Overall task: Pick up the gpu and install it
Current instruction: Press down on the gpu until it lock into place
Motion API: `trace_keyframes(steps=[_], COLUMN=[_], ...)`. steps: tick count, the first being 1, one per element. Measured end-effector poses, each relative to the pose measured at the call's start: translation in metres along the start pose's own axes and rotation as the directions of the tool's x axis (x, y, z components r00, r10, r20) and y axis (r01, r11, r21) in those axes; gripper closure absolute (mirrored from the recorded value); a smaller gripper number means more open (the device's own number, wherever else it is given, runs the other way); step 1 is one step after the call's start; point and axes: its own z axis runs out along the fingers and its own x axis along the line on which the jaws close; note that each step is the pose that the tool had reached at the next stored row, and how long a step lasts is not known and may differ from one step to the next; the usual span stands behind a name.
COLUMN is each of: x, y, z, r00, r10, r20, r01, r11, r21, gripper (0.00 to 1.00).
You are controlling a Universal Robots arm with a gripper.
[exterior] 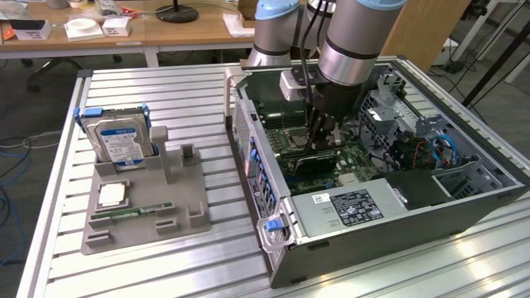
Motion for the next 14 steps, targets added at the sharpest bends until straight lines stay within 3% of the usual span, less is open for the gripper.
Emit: trace_keyframes(steps=[14], x=[0.0003], y=[-0.0001], z=[0.0052], r00=[1.0], r10=[0.0], r20=[0.0], r01=[0.0], r11=[1.0], r21=[0.0], gripper=[0.89])
